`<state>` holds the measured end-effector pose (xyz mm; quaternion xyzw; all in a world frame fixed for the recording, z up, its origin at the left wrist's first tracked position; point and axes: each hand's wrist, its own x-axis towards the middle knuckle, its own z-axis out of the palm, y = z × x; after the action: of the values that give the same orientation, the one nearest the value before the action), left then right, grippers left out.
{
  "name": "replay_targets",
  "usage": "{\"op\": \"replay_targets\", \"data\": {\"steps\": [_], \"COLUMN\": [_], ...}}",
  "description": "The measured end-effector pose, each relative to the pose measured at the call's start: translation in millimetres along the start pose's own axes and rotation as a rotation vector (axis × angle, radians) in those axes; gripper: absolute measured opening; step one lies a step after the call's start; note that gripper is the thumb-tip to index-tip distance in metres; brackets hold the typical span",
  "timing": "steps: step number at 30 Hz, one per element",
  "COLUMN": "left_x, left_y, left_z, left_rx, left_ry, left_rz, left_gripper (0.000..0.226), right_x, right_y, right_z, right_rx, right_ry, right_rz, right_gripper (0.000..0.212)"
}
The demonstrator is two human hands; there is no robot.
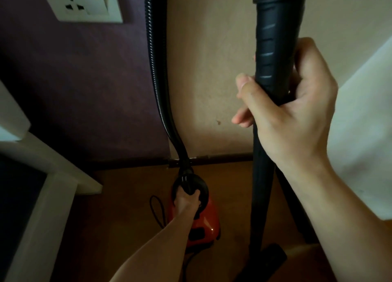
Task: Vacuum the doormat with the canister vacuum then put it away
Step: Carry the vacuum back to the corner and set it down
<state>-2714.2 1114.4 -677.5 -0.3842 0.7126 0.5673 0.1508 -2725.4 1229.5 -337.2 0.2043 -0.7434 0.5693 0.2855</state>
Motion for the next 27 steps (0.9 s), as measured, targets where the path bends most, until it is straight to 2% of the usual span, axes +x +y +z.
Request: {"op": "replay_targets", "data": {"steps": [3, 9, 13, 16, 20, 27], "left_x": [0, -25, -60, -116, -196, -338], "left_y": [-10, -9, 22, 57, 114, 213], "left_z": [0, -11, -29, -56, -89, -150], "left_rx": [-0.1, -0.11, -0.137, -0.101, -0.029, 0.052], "left_ry": [-0.024, -0.119, -0.108, -0.112, -0.156, -0.176], "left_rz": [0.023, 0.052, 0.072, 0.117, 0.168, 0.226], "left_gripper": [0.063, 0.071, 0.06, 0.046, 0.042, 0.037], "right_x": [0, 0, 3, 20, 52, 104], "right_y": [-4, -5, -21, -58, -118, -234], "right_z": [1, -4, -10, -22, -45, -100], "right_rx": [0.005, -0.043, -0.038, -0.008, -0.005, -0.086], "right_ry": [-0.03, -0.021, -0.013, -0.007, 0.001, 0.061], "right_rz": [0.003, -0.004, 0.036, 0.044, 0.079, 0.108], "right_gripper": [0.03, 0.034, 0.029, 0.026, 0.018, 0.015]}}
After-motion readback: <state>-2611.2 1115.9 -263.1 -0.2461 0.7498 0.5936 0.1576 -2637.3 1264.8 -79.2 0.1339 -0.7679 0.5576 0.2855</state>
